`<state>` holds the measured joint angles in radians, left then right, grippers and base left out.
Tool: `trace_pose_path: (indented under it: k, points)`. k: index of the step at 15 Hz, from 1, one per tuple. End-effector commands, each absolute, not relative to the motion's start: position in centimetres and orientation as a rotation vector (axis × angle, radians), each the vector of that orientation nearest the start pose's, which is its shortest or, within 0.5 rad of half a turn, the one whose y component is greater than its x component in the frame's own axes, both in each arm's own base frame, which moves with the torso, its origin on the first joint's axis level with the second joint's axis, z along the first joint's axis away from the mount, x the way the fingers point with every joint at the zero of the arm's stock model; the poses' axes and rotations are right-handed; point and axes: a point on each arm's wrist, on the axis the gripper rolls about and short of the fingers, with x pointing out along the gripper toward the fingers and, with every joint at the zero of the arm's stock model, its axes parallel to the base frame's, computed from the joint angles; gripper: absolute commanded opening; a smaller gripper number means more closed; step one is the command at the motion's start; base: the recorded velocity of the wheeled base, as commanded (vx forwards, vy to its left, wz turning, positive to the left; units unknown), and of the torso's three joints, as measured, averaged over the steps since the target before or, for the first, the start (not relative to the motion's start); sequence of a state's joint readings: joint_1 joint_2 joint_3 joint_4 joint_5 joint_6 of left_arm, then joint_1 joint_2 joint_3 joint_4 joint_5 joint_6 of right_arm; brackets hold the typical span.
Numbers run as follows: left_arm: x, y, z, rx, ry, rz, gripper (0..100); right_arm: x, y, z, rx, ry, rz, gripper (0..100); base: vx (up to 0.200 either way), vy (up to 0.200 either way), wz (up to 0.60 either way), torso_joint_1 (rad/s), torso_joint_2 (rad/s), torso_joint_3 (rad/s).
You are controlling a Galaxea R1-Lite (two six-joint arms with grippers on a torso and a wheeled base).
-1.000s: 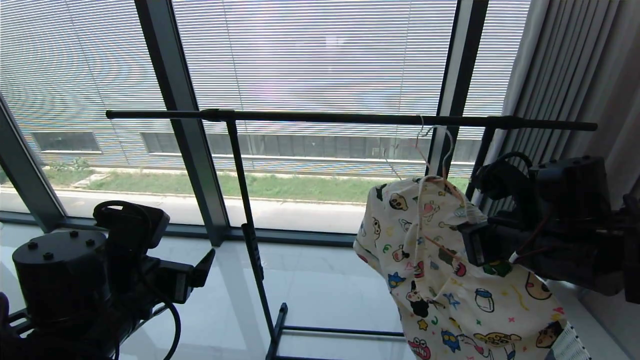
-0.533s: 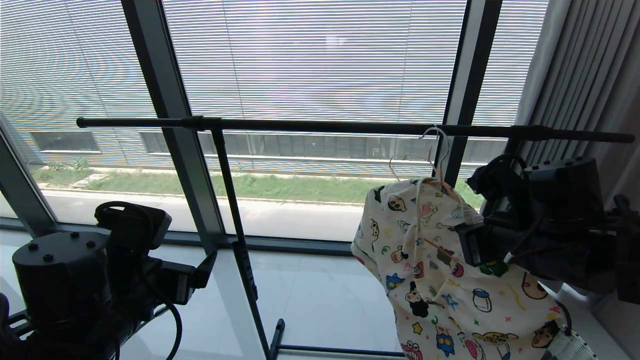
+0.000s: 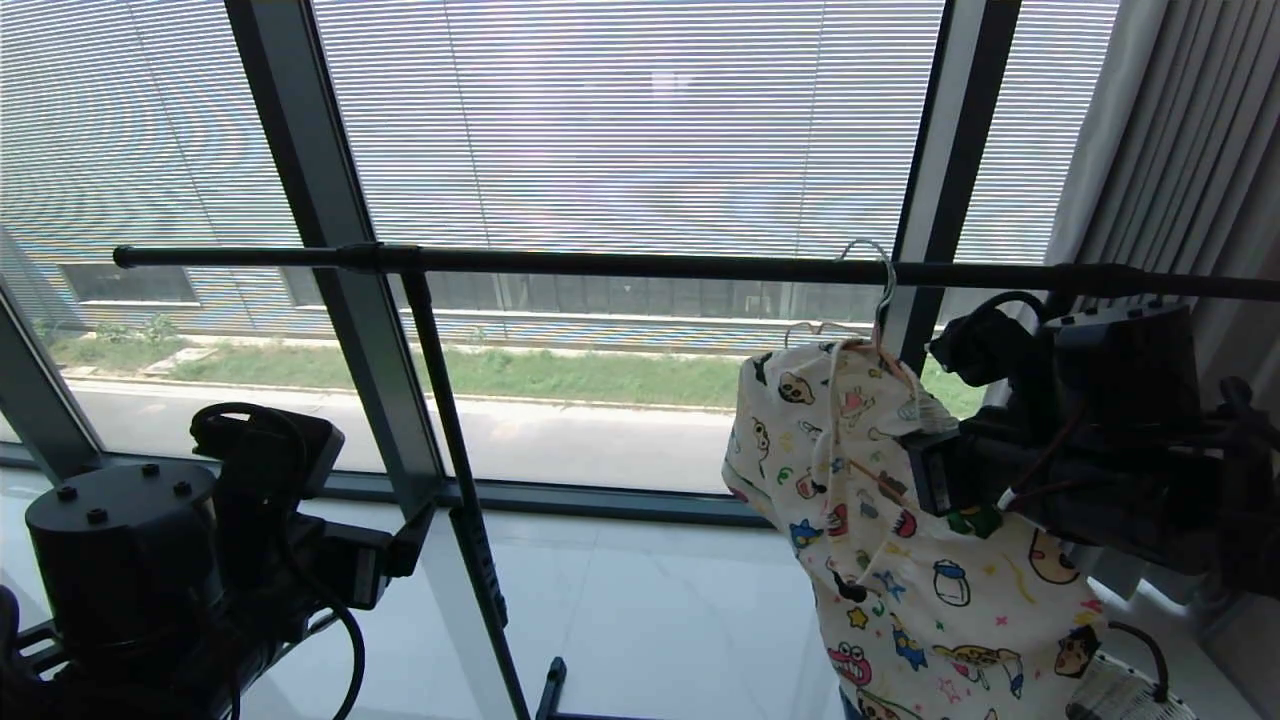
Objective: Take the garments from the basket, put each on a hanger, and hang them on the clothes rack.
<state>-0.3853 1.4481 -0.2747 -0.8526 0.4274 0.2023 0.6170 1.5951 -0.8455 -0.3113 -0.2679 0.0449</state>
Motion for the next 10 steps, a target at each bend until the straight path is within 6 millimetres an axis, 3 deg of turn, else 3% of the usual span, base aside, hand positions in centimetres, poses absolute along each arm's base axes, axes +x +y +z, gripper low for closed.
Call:
trace_pose_path:
  k: [1, 6, 10]
  points:
    - [18.5, -6.5, 13.5, 0.330, 0.297, 0.012, 100, 24.9, 16.7, 19.7, -0.133, 0.384, 0.332, 0, 0.000, 0.000, 0.00, 0.000, 0.00, 0.000]
    - [19.1, -6.7, 14.5, 0.317, 0.259, 0.021, 100, 30.6, 18.9, 18.7, -0.122, 0.381, 0.291, 0, 0.000, 0.000, 0.00, 0.000, 0.00, 0.000]
    - [19.5, -6.8, 15.0, 0.311, 0.240, 0.049, 100, 33.2, 18.9, 17.0, -0.127, 0.410, 0.253, 0, 0.000, 0.000, 0.00, 0.000, 0.00, 0.000]
